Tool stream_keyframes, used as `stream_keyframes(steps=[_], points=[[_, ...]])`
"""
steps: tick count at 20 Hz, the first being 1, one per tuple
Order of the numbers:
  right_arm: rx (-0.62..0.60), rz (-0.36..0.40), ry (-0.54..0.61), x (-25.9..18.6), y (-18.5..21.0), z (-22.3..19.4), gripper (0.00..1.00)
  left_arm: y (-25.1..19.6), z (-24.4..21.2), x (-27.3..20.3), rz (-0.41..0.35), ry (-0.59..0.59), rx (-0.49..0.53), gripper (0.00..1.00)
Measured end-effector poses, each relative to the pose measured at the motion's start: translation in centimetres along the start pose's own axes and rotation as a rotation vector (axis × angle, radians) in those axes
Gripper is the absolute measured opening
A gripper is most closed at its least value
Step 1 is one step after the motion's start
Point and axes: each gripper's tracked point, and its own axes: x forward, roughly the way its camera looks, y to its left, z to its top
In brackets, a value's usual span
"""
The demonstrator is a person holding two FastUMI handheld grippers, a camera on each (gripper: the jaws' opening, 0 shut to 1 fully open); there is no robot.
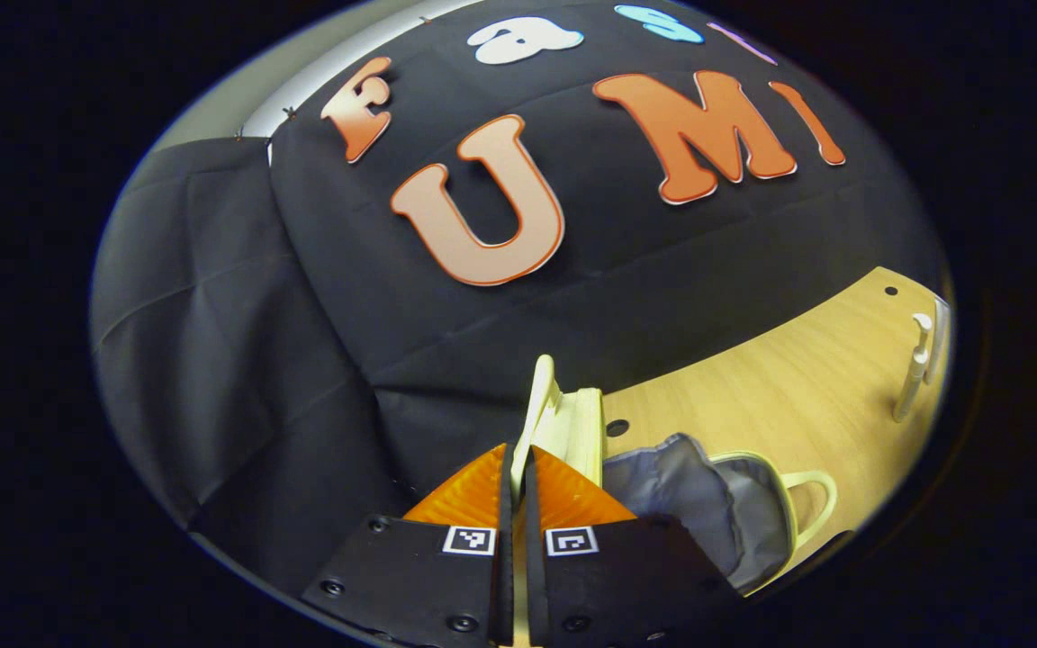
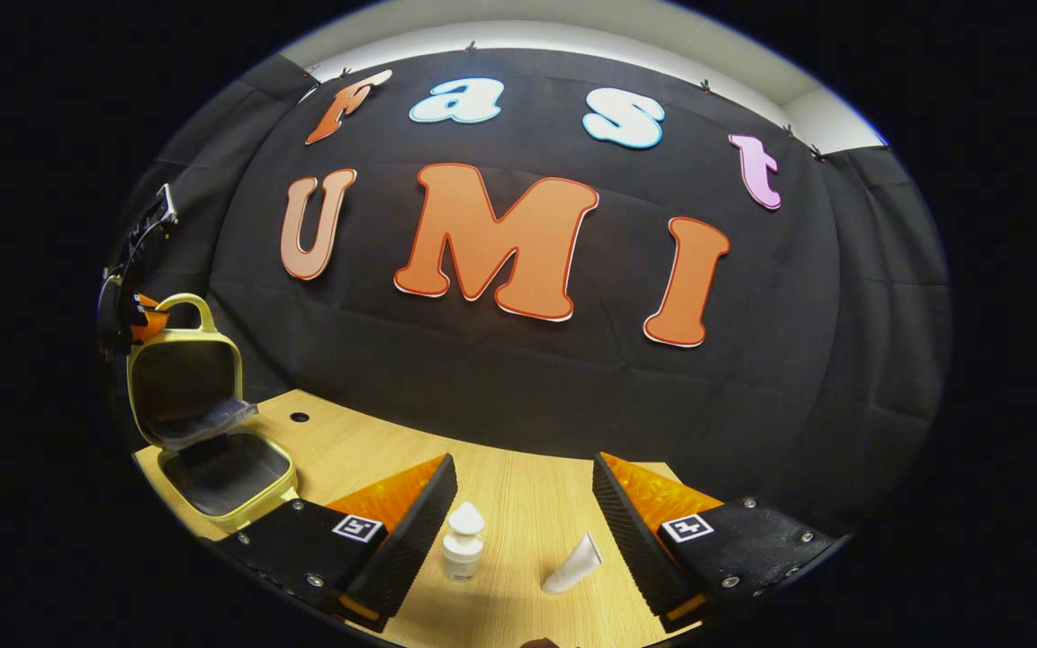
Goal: First open the suitcase, pack the skin care products into it, and then close the suitcase.
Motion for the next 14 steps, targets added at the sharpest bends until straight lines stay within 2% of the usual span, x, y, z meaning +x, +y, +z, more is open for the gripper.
stream_keyframes(steps=[2,8,14], points=[[0.001,0.001,0.003,-0.1,0.2,0.0,0.97,2.0,-0.6,1.0,0.009,0.017,-0.023,0.06],[0.016,0.002,0.015,0.0,1.4,0.3,0.97,6.9,-5.0,3.7,0.022,0.087,-0.201,0.06],[0.027,-0.003,0.036,-0.3,2.2,-0.3,0.97,11.5,-12.6,7.3,0.029,0.21,-0.315,0.06]])
